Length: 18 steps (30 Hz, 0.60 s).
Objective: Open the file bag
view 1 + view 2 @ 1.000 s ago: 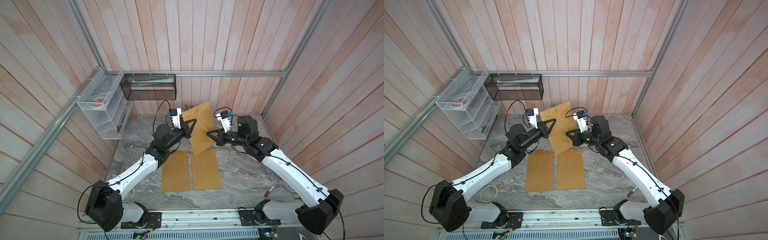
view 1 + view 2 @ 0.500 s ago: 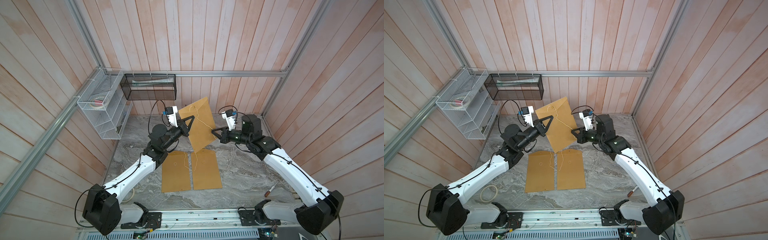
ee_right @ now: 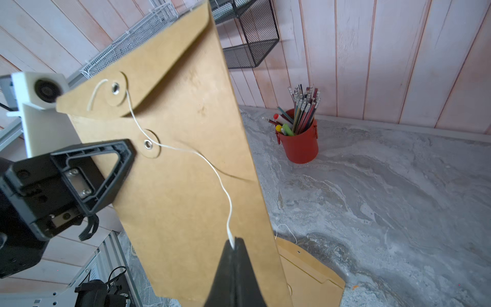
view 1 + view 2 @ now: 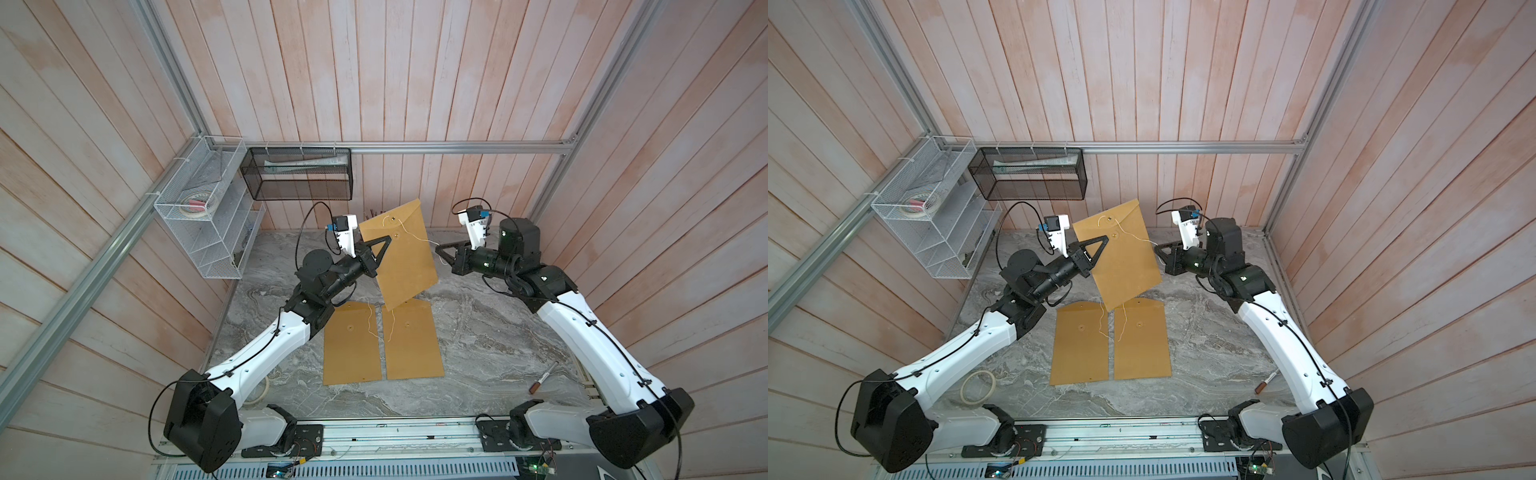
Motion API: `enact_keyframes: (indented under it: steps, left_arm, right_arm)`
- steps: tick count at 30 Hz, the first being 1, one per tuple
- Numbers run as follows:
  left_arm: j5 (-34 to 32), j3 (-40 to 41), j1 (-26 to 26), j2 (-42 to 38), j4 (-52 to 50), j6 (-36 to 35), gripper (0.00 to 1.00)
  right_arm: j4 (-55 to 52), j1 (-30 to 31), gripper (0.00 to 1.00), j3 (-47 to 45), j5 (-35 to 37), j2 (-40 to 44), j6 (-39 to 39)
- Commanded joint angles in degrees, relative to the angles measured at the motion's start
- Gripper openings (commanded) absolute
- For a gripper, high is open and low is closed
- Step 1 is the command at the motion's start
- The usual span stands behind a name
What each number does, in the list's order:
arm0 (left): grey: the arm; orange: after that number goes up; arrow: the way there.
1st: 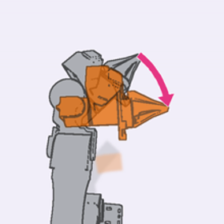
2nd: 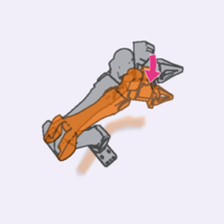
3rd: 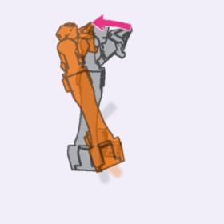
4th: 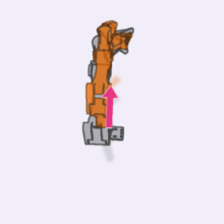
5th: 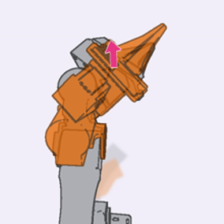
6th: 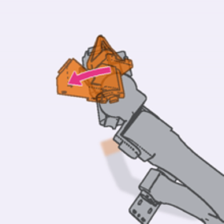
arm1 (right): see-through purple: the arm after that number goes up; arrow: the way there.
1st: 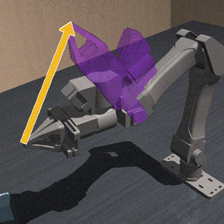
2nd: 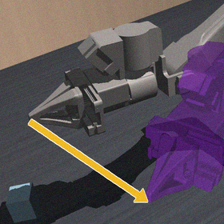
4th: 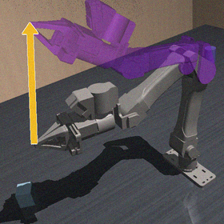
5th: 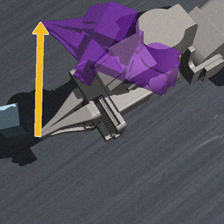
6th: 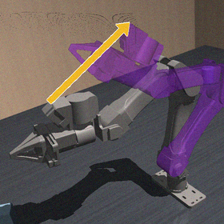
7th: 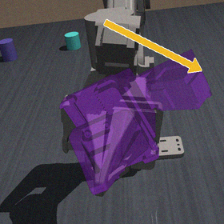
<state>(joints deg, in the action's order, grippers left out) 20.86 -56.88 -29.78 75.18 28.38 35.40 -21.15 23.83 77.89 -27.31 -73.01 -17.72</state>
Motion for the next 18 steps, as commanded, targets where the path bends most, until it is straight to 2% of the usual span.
enact_keyframes:
  steps: [1, 2, 6, 10, 18]
  left_arm:
    - [3.6, 0.6, 0.2, -0.6, -0.1, -2.2, 0.0]
    - [4.2, 0.3, 0.2, -0.6, -0.9, -3.0, 0.0]
    - [6.4, -1.3, 0.3, -0.5, -6.0, -7.7, 0.0]
    - [7.3, -3.2, 0.2, -0.5, -11.1, -12.1, 0.0]
    - [4.6, -5.9, 0.4, -2.1, -18.6, -19.2, 0.0]
  right_arm:
    - [-2.3, -0.3, 0.0, 2.9, 0.3, -0.3, 1.9]
    - [-2.6, -0.3, 0.0, 3.1, 0.6, -0.1, 2.1]
    - [-3.8, -1.7, 0.16, 3.1, 2.0, 1.7, 2.8]
    - [-4.8, -4.4, 0.27, 2.9, 2.4, 3.8, 3.0]
    - [-7.5, -8.8, 0.39, 3.6, 2.7, 5.5, 4.4]
